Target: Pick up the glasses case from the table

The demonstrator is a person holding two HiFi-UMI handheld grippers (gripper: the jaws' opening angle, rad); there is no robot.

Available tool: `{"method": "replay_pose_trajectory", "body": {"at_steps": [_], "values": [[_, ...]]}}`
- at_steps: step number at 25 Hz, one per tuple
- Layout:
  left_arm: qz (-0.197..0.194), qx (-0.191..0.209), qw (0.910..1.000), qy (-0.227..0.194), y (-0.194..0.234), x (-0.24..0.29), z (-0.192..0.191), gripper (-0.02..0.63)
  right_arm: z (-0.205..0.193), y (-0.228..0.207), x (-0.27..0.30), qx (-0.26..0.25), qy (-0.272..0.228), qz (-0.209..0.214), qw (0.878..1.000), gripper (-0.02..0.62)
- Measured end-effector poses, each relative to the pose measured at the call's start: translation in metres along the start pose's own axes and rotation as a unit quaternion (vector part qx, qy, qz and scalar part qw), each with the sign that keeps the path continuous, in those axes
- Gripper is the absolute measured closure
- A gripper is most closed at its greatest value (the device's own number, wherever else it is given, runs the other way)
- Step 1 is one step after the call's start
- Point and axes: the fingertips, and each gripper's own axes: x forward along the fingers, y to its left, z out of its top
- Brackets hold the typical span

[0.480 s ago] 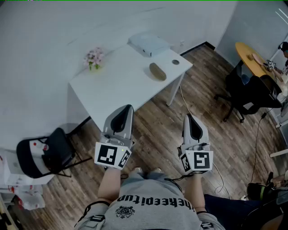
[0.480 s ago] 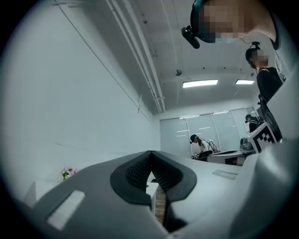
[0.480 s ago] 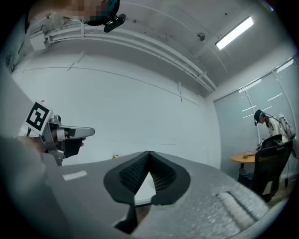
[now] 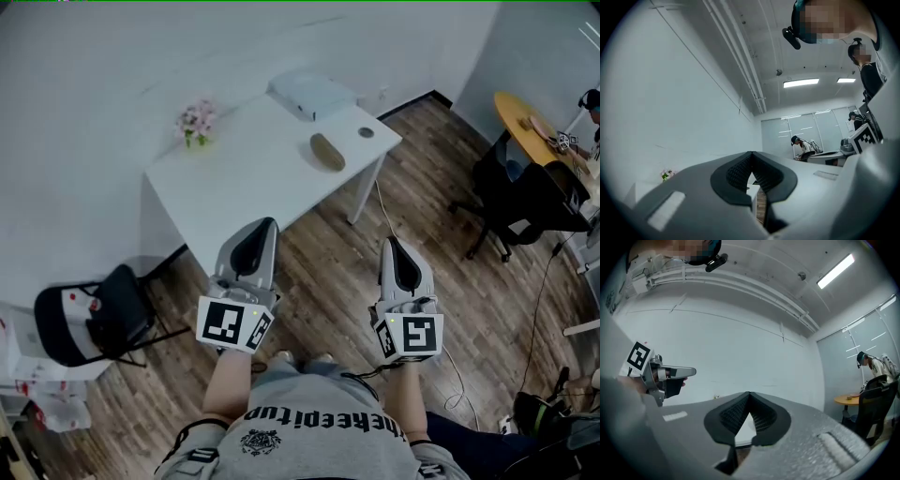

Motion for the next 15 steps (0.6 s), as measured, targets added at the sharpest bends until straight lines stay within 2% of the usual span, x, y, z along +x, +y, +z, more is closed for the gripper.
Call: {"method": "replay_pose_trajectory", "body": {"at_steps": [7,15], "values": [[0.006,0.009,0.9999,0.004,-0.011,0.003,-0.008,0.592,-0.001,-0.011,0.000,0.013,-0.028,0.008,0.999,0.592],[-0.003,0.000,1.0000,0.002,-0.007,0.035,-0.019,0.594,-0.014,-0.026,0.021,0.010,-0.015,0.005,1.000,0.592]]}}
